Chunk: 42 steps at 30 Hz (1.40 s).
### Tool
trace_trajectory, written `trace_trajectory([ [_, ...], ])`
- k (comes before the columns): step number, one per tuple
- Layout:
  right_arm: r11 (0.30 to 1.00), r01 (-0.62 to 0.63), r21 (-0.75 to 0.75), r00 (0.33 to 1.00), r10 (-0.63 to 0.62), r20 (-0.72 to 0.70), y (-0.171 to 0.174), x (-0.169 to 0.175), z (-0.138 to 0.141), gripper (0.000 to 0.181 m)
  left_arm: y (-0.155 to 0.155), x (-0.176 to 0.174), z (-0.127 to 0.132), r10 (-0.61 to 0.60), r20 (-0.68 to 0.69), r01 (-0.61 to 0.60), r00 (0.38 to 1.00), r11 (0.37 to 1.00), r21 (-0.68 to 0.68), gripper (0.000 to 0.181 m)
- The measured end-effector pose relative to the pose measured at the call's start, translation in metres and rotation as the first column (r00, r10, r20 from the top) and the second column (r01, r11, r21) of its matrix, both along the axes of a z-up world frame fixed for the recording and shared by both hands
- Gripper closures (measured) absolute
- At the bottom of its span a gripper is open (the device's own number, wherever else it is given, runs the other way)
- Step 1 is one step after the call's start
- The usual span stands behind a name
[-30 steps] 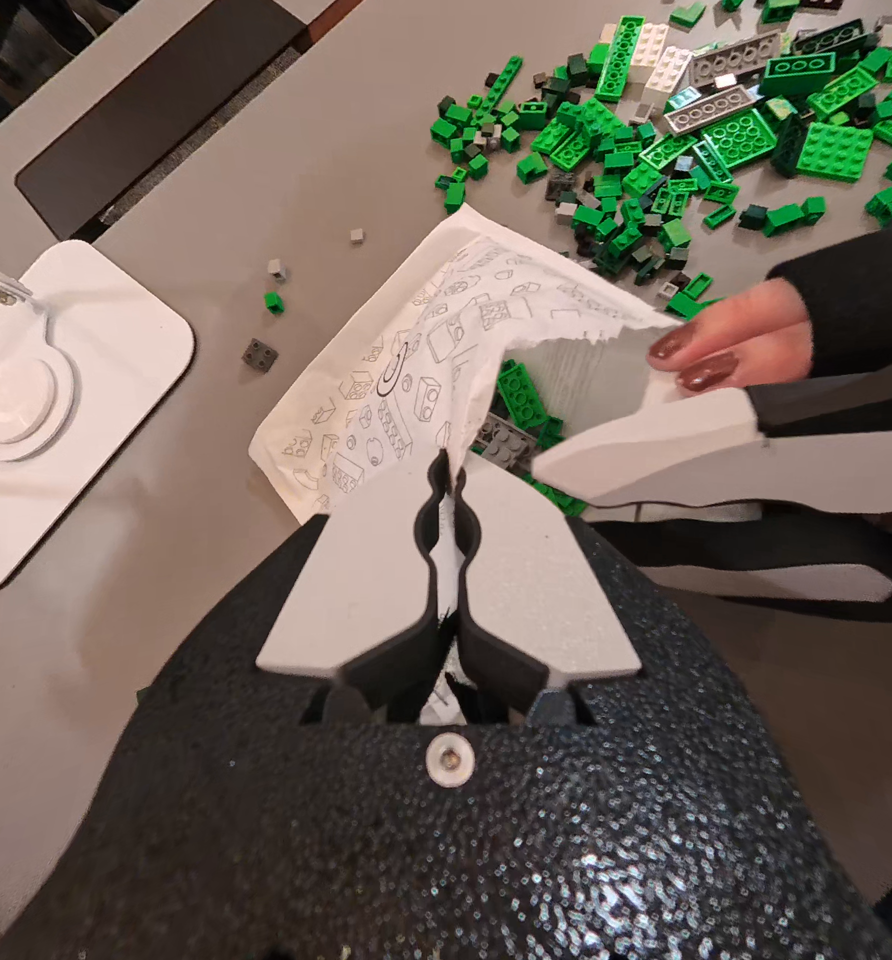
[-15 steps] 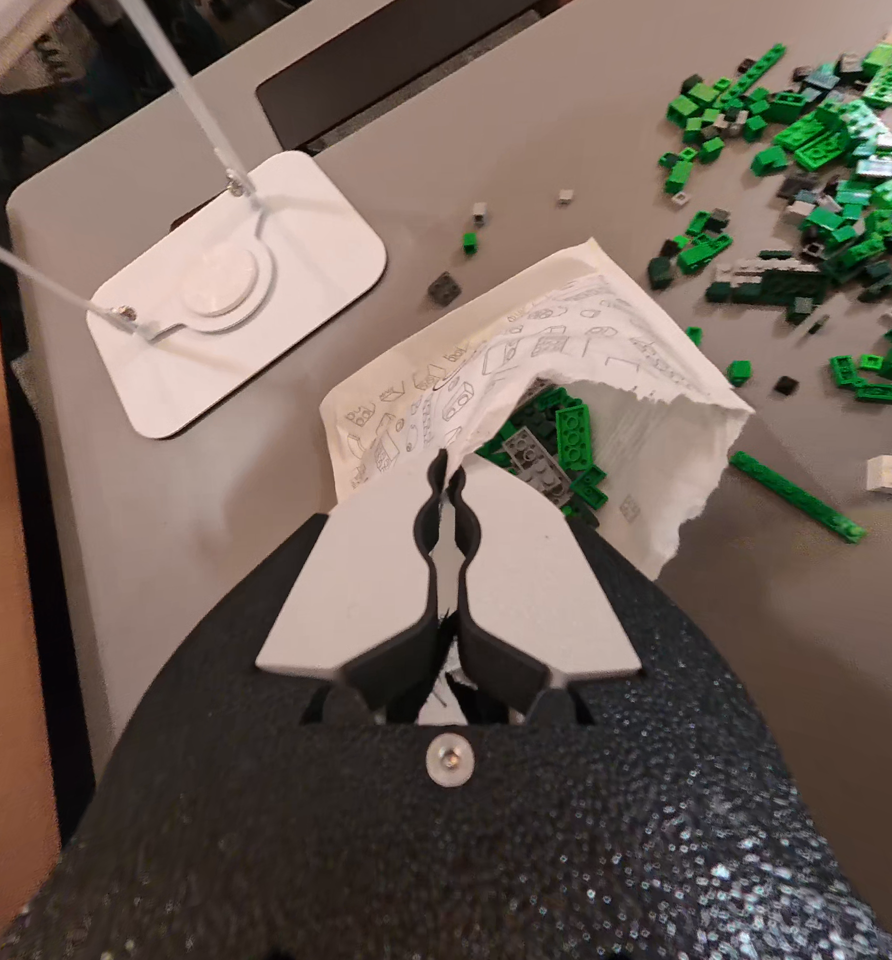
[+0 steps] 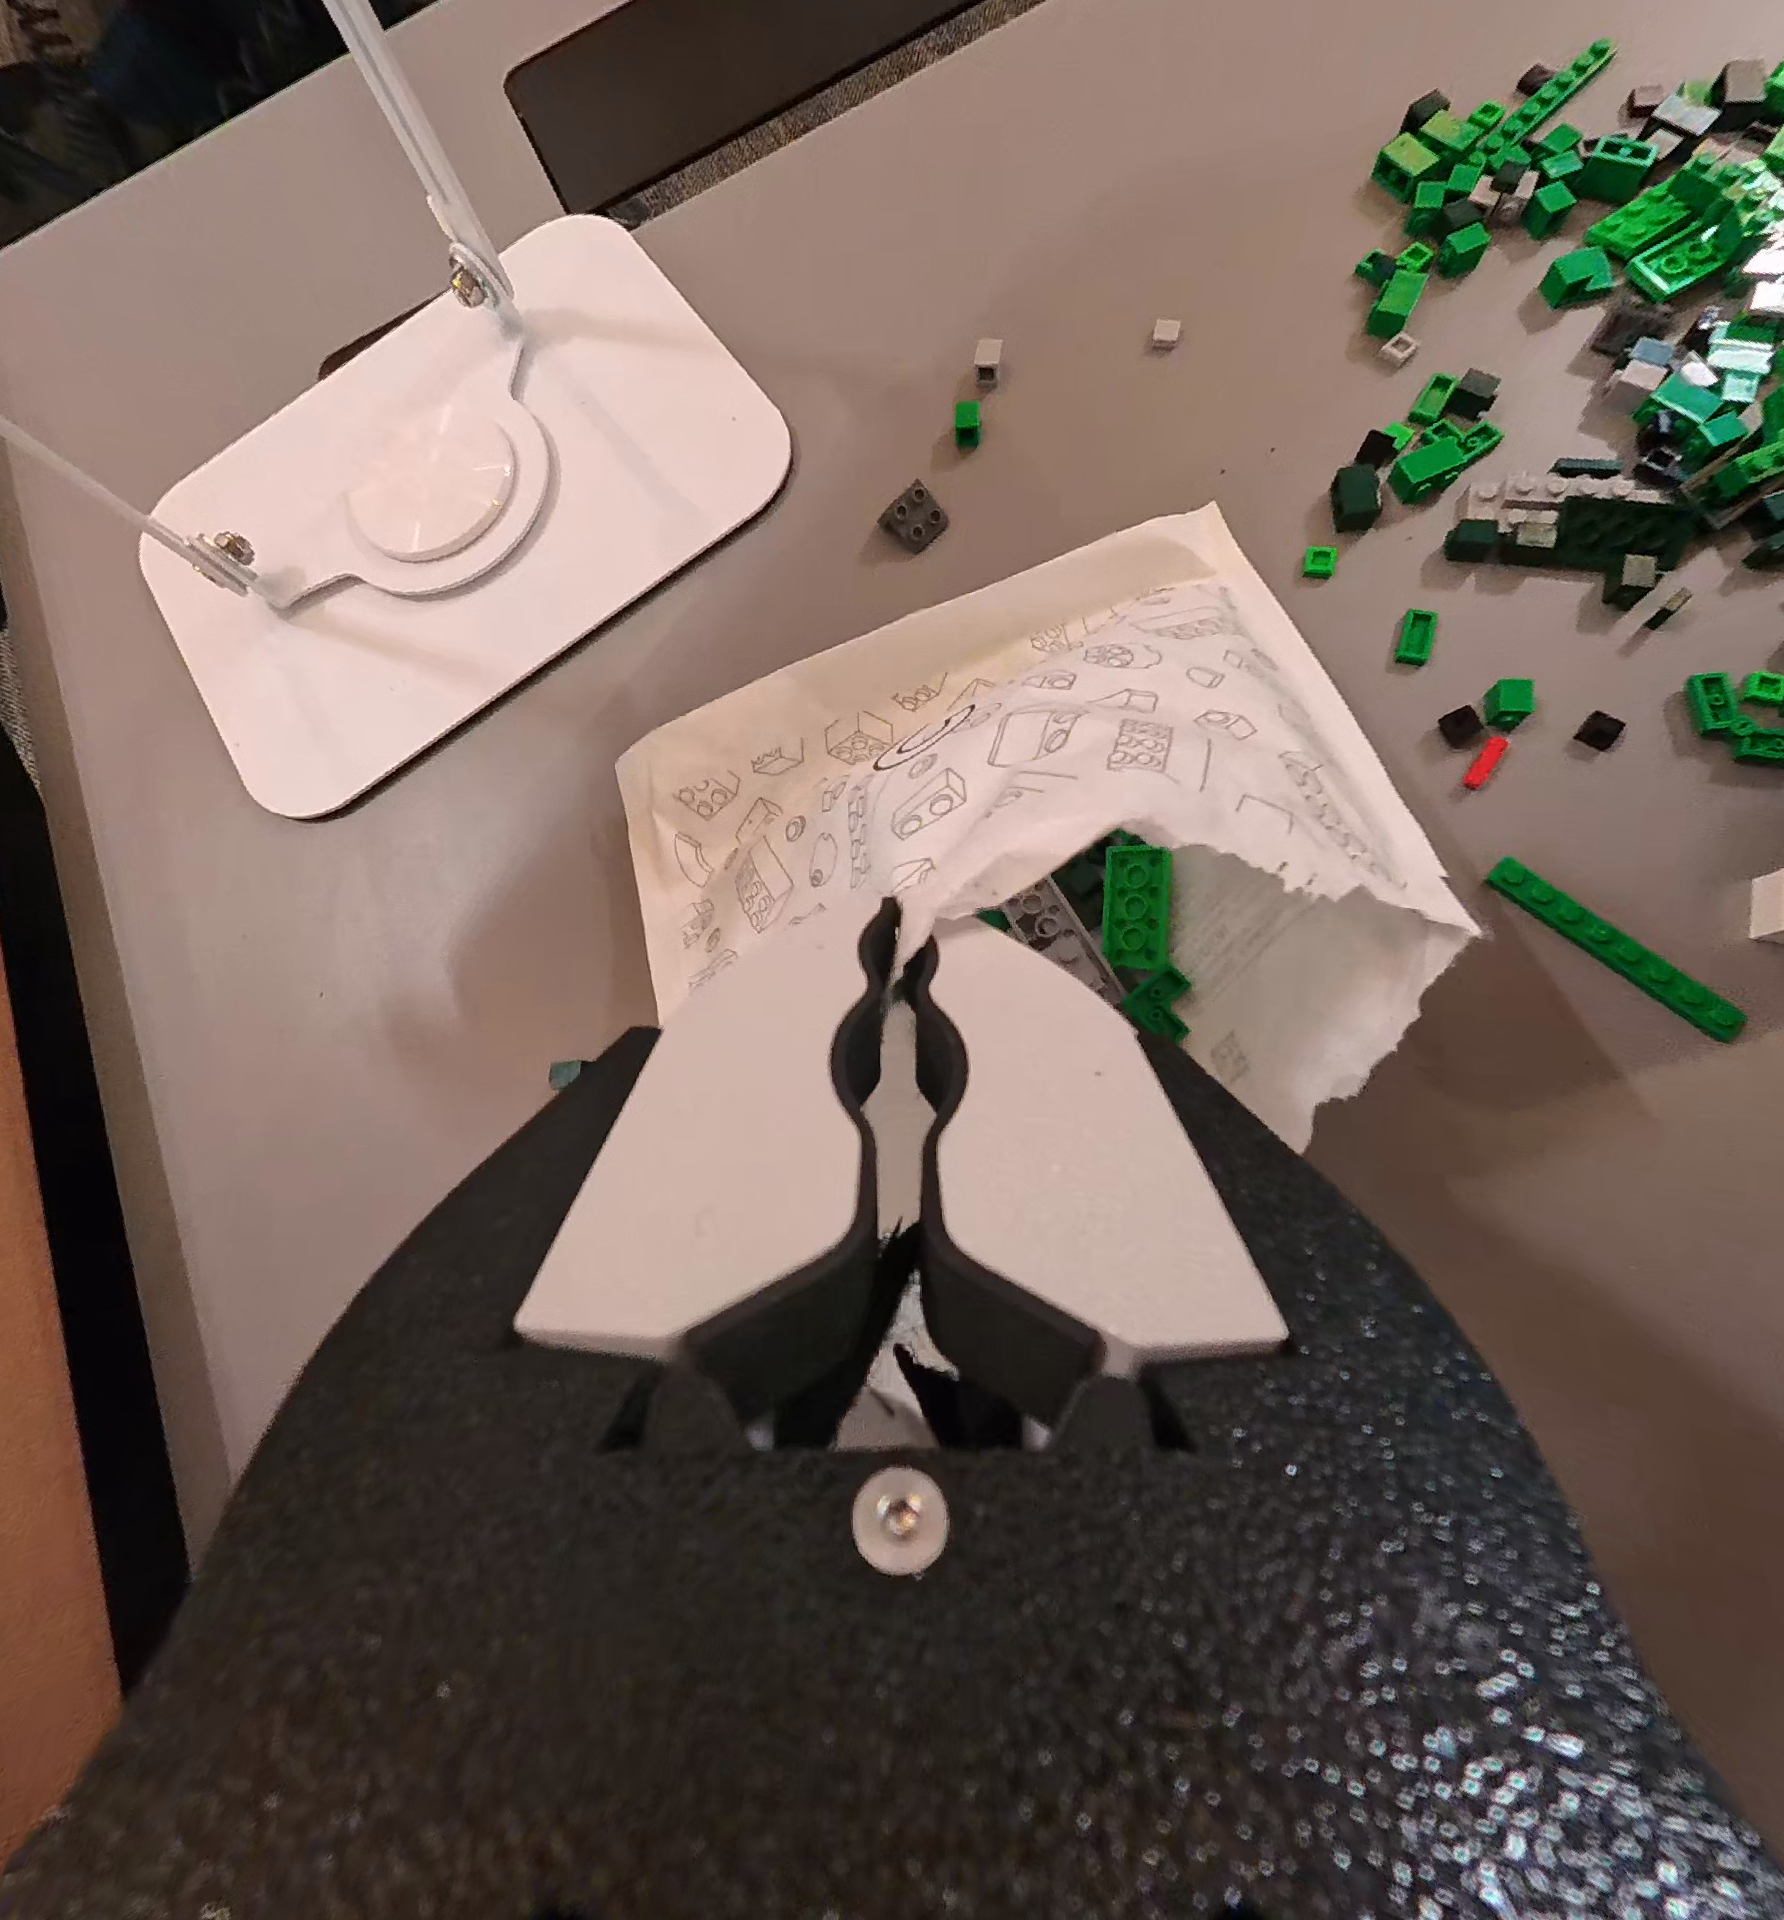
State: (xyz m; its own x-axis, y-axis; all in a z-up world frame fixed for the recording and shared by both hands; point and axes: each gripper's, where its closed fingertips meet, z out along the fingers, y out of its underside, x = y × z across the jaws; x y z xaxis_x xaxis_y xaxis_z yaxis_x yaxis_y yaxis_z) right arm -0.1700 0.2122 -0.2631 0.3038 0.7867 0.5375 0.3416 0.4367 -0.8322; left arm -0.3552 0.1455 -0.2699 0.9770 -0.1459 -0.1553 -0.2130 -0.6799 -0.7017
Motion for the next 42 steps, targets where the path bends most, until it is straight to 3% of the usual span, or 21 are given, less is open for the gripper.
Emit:
trace_trajectory([
  [1,1.000,0.020,0.012,1.000,-0.020,-0.012,0.004,0.002,0.001,0.175,0.000,-0.001,-0.001,0.001,0.003,-0.001,1.000,1.000,0.000,0.181],
  [10,0.986,0.169,0.001,0.986,-0.169,0.008,0.030,0.020,0.000,0.181,0.000,-0.008,-0.003,0.013,0.028,-0.013,1.000,1.000,0.001,0.181],
  [16,0.953,0.005,-0.302,1.000,-0.004,0.005,0.020,0.020,-0.013,0.181,-0.003,-0.012,-0.001,0.026,0.016,-0.026,1.000,1.000,0.002,0.181],
  [20,0.930,-0.047,-0.364,0.997,0.067,0.041,0.017,0.025,-0.021,0.181,-0.004,-0.015,-0.001,0.035,0.016,-0.035,0.999,0.999,0.004,0.181],
  [31,0.953,-0.038,-0.301,0.993,0.071,0.098,0.017,0.026,-0.027,0.181,-0.003,-0.012,-0.002,0.020,0.002,-0.020,1.000,1.000,0.000,0.181],
  [42,0.942,0.022,-0.334,0.999,-0.031,-0.023,0.037,0.043,-0.012,0.181,-0.002,-0.006,-0.002,-0.002,-0.004,0.002,1.000,1.000,-0.006,0.181],
])
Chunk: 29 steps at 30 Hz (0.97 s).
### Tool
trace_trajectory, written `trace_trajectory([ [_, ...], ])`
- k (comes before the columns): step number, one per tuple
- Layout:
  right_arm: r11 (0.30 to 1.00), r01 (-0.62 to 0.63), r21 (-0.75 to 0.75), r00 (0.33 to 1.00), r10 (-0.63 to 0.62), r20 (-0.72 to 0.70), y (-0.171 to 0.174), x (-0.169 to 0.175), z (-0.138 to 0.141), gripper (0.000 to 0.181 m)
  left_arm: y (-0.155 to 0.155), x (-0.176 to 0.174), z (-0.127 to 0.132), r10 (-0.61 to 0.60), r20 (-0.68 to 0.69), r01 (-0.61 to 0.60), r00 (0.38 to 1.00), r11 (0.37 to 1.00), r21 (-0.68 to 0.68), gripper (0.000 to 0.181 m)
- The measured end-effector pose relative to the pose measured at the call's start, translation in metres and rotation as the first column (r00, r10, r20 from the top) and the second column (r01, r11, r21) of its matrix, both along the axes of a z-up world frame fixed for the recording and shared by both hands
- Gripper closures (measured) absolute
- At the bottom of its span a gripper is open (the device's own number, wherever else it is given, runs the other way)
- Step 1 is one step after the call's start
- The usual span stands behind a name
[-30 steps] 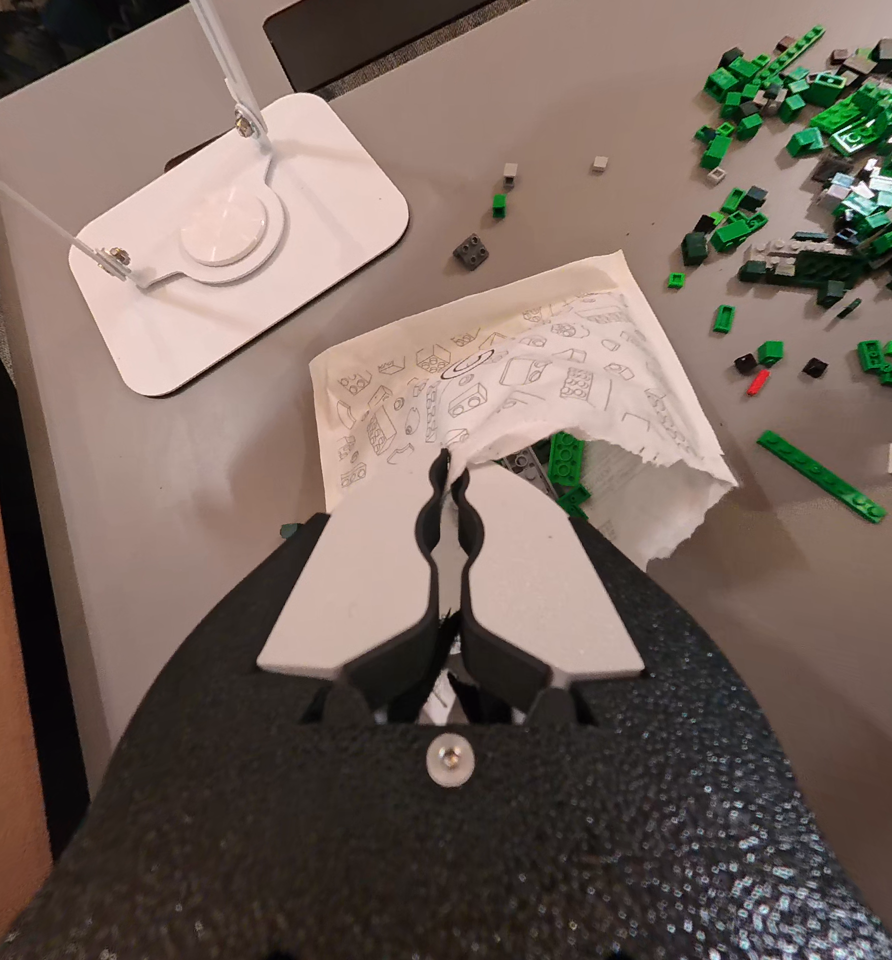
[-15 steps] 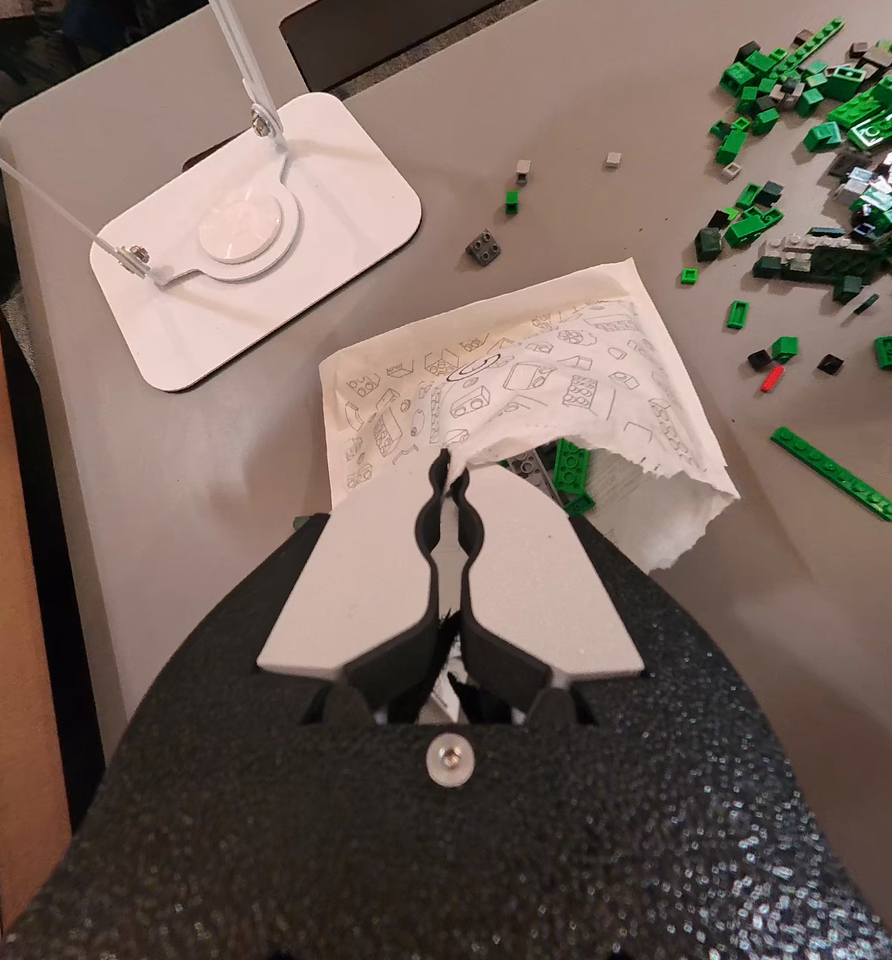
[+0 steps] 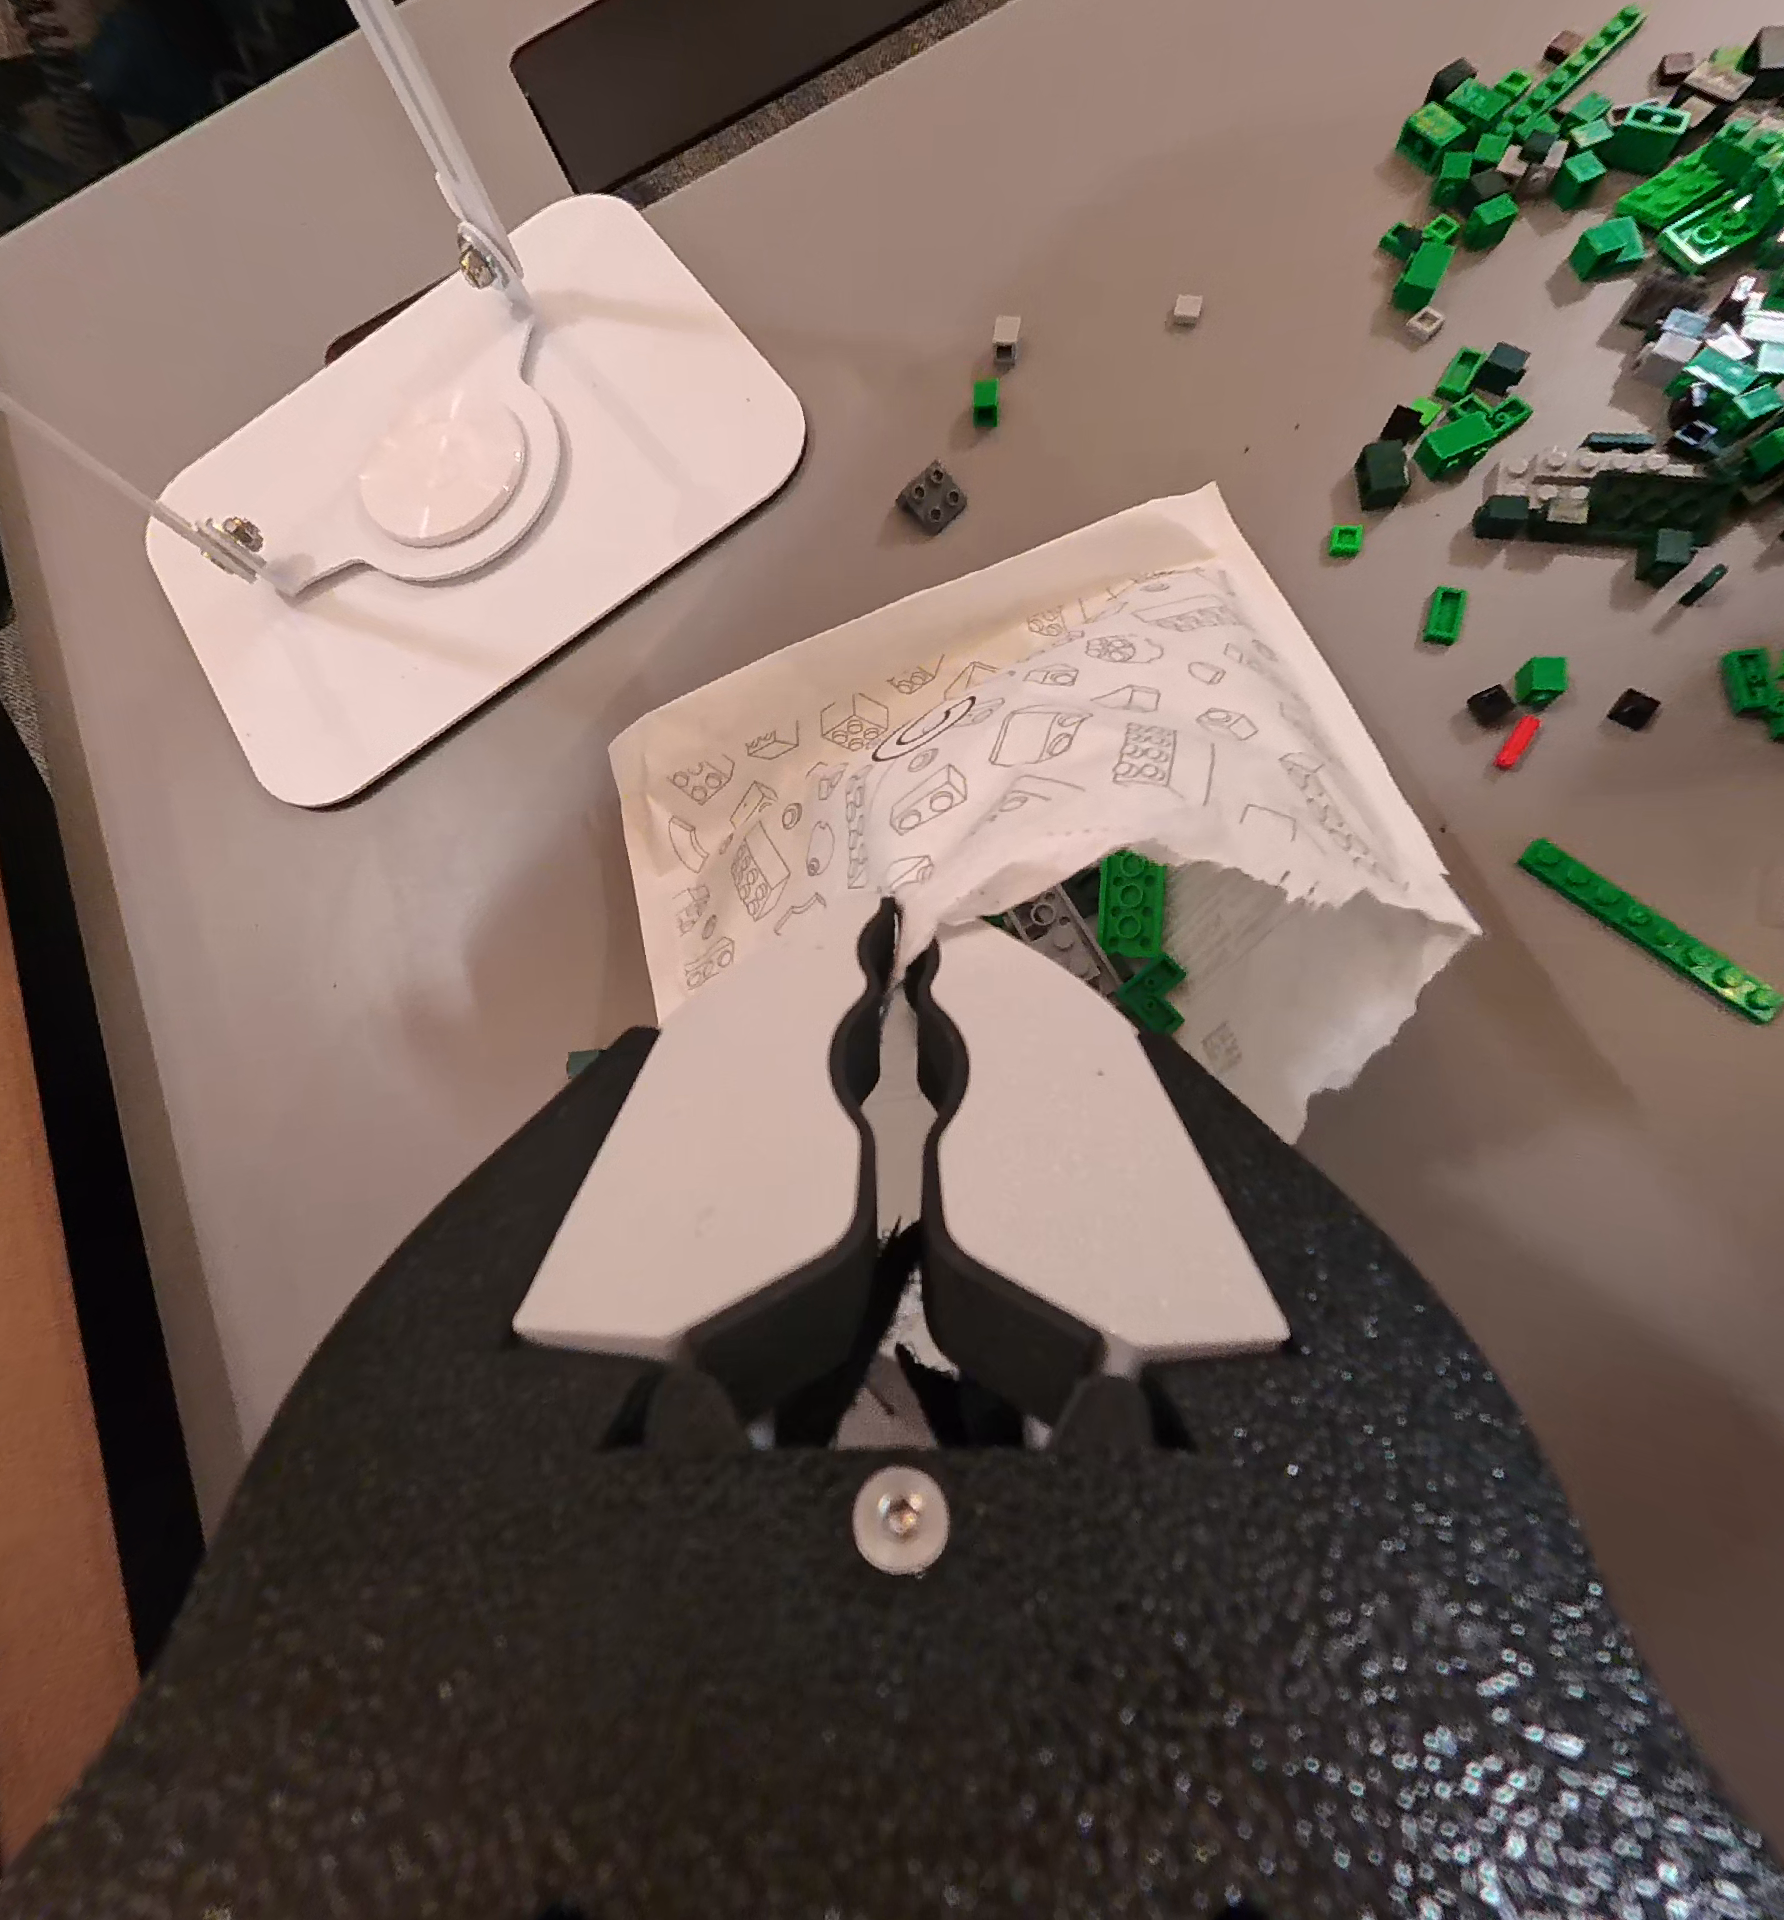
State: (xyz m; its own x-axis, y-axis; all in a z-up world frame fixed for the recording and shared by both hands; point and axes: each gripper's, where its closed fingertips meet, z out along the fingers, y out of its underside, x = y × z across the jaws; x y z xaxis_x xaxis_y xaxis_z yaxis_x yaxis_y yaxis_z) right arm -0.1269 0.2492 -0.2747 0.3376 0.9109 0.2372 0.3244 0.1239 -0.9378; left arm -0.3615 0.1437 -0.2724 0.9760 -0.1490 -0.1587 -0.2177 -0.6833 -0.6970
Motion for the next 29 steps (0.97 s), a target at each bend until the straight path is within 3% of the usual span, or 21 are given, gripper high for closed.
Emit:
trace_trajectory([
  [3,1.000,0.014,0.009,1.000,-0.014,-0.004,0.002,0.002,0.001,0.181,0.000,0.001,0.000,-0.006,0.002,0.006,1.000,1.000,-0.001,0.181],
  [12,0.995,-0.101,-0.009,0.994,0.101,0.043,-0.015,-0.001,-0.002,0.177,0.000,0.005,-0.001,-0.022,0.005,0.022,1.000,1.000,-0.007,0.180],
  [17,0.990,-0.138,-0.040,0.974,0.143,0.174,-0.021,0.004,-0.020,0.167,0.000,0.008,-0.001,-0.035,0.007,0.035,0.999,0.999,-0.011,0.180],
  [29,0.973,-0.109,-0.201,0.874,0.190,0.447,-0.027,0.034,-0.068,0.173,-0.003,0.027,-0.010,-0.112,0.024,0.114,0.993,0.991,-0.075,0.181],
])
